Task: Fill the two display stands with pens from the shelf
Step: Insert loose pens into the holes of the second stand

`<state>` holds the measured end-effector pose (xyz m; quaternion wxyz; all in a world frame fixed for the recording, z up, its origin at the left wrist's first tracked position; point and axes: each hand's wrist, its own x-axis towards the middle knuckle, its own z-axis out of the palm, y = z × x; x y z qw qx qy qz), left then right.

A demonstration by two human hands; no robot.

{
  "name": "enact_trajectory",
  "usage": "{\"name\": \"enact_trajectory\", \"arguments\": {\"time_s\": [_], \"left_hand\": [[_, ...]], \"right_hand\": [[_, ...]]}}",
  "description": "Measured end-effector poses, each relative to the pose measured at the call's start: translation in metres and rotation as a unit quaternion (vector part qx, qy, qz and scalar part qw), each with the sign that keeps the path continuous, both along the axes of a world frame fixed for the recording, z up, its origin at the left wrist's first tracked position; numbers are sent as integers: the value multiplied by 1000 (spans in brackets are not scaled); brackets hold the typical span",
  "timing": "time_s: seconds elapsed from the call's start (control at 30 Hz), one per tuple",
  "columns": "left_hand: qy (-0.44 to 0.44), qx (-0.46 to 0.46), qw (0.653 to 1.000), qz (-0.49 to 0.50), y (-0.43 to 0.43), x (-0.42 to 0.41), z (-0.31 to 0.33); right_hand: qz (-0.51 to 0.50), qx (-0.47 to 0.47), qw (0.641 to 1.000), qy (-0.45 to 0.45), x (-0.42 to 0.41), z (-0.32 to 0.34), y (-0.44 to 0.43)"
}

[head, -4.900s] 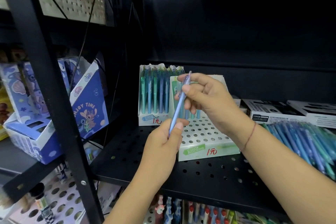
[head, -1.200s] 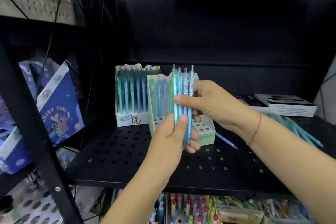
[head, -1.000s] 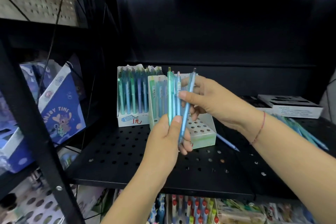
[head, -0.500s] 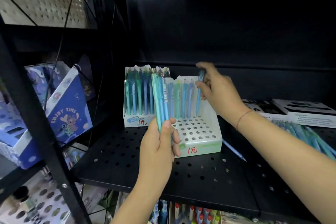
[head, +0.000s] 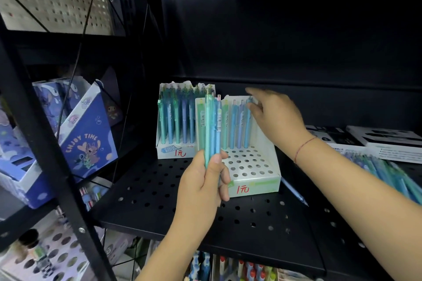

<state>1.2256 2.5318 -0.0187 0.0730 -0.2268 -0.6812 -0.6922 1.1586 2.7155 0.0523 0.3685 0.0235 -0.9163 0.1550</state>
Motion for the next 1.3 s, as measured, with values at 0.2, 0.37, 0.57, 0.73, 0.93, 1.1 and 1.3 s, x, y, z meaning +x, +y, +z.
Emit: {"name": "enact_trajectory", "arguments": {"time_s": [0.2,0.37,0.57,0.73,0.93,1.1,1.3], "left_hand": [[-9,-1,1000,-20,1,-1,0],[-27,14,999,-34,1,-2,-2],[-27,14,999,-43,1,-2,-2],[-36,12,999,-29,0,-3,-5],[-47,13,998,-30,-1,-4,-6],[-43,9,998,-33,-1,-4,-8],[-45,10,998,-34,-1,-5,-9]], "right_hand": [[-44,61,994,-78,4,-4,0],[69,-103,992,-2,18,1,-9],[338,-336,861,-180,43,5,-29],[349,-367,852,-134,42,10,-22],[225,-386,893,48,30,22,18],[113,-195,973,50,17,-2,24],[101,-102,989,36,12,-9,17]]}}
